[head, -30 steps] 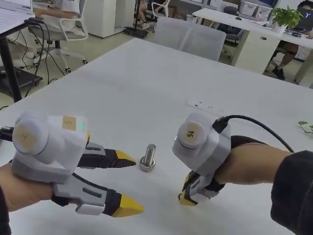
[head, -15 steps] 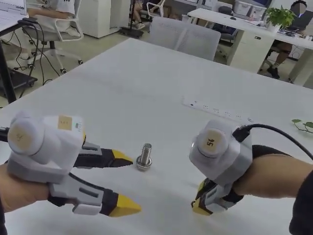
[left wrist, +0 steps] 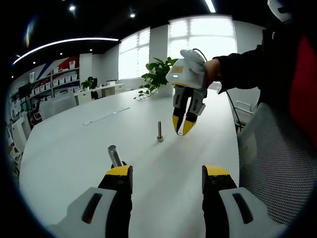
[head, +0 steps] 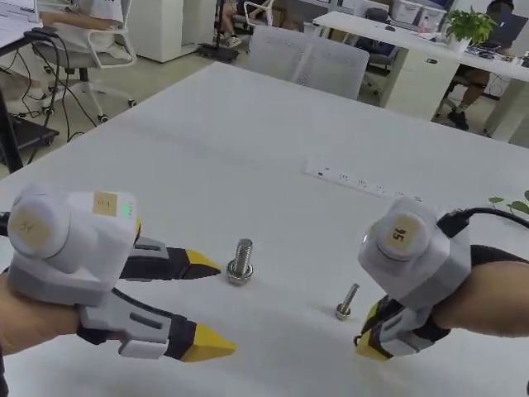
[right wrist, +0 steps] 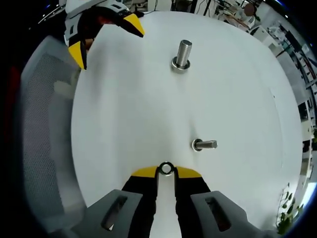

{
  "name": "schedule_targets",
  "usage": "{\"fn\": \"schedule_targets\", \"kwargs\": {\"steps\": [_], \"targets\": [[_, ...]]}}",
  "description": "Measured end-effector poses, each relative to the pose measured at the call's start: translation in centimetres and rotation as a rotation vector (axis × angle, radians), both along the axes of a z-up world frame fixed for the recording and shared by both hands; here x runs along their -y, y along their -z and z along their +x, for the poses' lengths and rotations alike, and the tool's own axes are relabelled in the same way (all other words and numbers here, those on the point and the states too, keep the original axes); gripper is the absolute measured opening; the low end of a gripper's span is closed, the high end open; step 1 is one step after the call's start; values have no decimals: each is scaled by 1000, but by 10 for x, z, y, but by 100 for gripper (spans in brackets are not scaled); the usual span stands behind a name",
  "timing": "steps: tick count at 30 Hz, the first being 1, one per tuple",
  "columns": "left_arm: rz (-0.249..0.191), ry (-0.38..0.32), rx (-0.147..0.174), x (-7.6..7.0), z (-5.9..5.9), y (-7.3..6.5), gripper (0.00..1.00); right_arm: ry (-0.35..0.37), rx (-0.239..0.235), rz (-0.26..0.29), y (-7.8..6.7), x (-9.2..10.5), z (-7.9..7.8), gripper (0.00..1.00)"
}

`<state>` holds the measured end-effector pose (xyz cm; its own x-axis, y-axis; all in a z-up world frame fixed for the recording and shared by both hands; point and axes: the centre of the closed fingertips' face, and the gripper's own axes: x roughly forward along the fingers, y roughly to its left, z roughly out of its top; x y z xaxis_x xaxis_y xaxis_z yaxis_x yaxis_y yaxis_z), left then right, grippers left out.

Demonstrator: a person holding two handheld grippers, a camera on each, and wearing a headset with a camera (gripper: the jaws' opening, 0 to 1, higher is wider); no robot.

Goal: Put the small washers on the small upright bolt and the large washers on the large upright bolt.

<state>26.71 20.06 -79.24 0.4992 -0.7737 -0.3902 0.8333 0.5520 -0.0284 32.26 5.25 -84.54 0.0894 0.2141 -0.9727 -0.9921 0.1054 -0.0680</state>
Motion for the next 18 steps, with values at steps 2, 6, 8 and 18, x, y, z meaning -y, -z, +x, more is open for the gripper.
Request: {"fn": "schedule_targets", "kwargs": {"steps": [2, 6, 8, 18], "targets": [[0, -1, 1, 0, 0, 0, 55, 3, 6, 2, -4, 1, 2, 14], [2, -1, 1, 0, 0, 0, 55, 7, 25, 7, -13, 2, 9, 14], [1, -2, 1, -1, 1, 0, 55, 8, 35, 11, -18, 2, 13, 14], [1, -2, -1, 0, 1, 0, 55, 1, 79, 27, -35, -6, 28, 14]]}}
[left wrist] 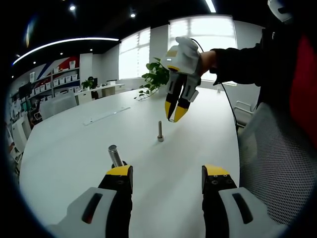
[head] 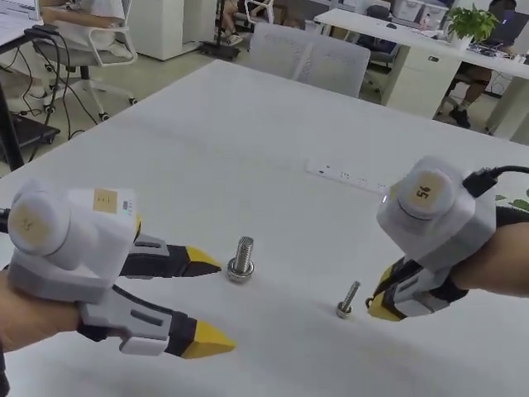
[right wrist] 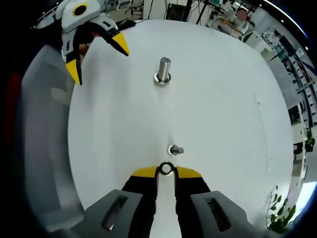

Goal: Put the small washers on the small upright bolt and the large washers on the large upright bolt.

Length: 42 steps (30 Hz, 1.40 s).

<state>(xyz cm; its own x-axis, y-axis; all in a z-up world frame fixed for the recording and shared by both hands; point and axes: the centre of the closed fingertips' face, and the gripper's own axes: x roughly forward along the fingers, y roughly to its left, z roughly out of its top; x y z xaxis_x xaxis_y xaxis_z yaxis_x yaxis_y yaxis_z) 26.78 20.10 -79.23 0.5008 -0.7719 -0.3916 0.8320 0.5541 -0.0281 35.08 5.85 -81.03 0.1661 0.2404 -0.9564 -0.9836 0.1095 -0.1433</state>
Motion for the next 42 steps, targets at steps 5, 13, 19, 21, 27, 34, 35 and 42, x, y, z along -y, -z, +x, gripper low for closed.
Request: {"fn": "schedule_targets", "kwargs": {"steps": [5, 13, 19, 21, 27, 34, 35, 42], "targets": [[0, -1, -1, 0, 0, 0, 55, -16, 13, 0, -4, -7, 5, 14], [0, -3, -7, 0, 0, 1, 55, -36, 30, -6, -7, -13, 16, 14], [2, -5, -11, 0, 0, 2, 55, -48, 32, -15, -6, -15, 18, 14], [2, -5, -14, -1, 1, 2, 55, -53, 30, -16, -6, -16, 17, 14], [2, -6, -16, -1, 2, 3, 55, -58, 20, -25, -1, -17, 17, 14], [1, -5, -20, -1, 3, 5, 55, -57, 14, -27, 2, -17, 18, 14], [1, -5, -20, -1, 3, 5, 55, -58, 14, -26, 2, -17, 18, 14], [1, -8, -22, -2, 3, 6, 55, -57, 6, -27, 5, -18, 19, 14]]}}
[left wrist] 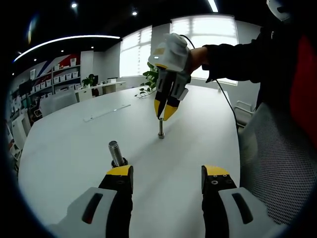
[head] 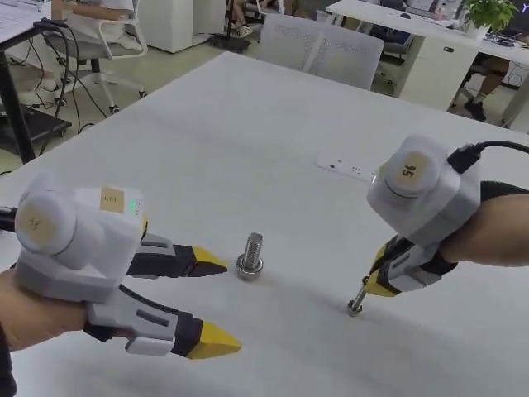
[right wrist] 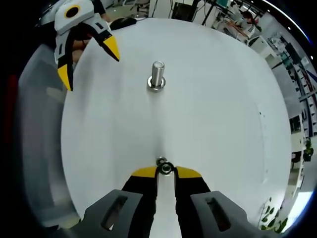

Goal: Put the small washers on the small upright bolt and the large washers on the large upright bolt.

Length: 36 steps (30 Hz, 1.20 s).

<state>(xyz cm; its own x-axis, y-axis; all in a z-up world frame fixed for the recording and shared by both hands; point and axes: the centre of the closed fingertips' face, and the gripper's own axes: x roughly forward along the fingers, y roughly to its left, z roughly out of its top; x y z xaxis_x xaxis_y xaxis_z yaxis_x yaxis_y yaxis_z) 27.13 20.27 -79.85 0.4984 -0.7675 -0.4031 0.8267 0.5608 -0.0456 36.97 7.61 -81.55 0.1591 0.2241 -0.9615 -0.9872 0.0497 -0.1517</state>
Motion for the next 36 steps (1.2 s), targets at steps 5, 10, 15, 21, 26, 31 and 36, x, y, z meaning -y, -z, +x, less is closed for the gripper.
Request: {"fn": "schedule_targets", "kwargs": {"steps": [5, 10, 15, 21, 26, 31, 36], "targets": [[0, -3, 1, -1, 0, 0, 55, -1, -5, -4, 4, -1, 1, 14], [0, -6, -1, -1, 0, 1, 55, 2, -18, -8, 12, 0, 1, 14], [1, -6, -3, -1, 0, 2, 55, 7, -28, -12, 18, 2, 2, 14], [3, -8, -7, -1, 0, 3, 55, 6, -43, -19, 30, 3, 5, 14], [6, -9, -11, -1, 0, 5, 55, 10, -56, -20, 38, 3, 8, 14], [6, -10, -14, -1, -1, 5, 55, 13, -62, -21, 43, 3, 7, 14], [6, -12, -17, -2, -1, 6, 55, 16, -70, -21, 47, 3, 7, 14]]}}
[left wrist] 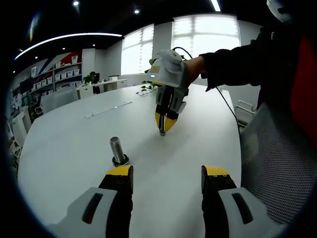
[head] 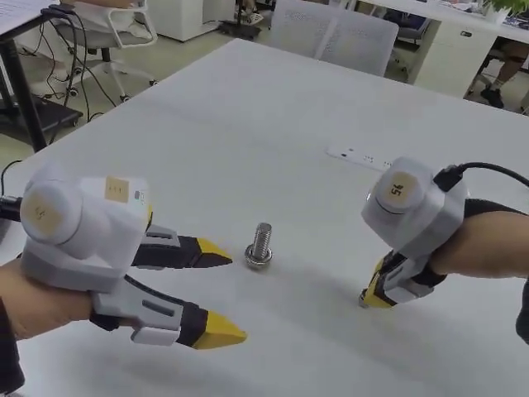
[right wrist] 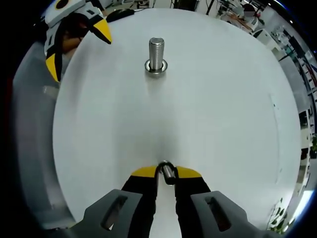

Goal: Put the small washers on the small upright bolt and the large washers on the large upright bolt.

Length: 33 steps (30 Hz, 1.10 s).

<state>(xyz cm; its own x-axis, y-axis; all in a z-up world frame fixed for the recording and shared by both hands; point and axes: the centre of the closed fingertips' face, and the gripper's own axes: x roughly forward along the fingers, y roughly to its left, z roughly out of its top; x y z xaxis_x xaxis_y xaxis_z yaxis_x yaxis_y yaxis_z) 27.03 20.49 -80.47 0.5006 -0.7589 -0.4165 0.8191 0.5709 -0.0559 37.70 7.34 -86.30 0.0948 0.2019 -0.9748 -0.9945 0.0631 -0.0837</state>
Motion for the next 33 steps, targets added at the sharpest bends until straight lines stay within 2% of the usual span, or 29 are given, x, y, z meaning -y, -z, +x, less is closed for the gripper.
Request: {"fn": "schedule_targets", "kwargs": {"steps": [20, 30, 33], "targets": [[3, 5, -8, 1, -1, 1, 54, -2, 5, 17, -3, 0, -3, 18], [1, 10, -3, 3, 0, -1, 55, 20, 25, 67, -13, 0, -6, 22], [-6, 10, 2, 3, 0, -3, 55, 38, 33, 101, -19, -1, -9, 24]]}}
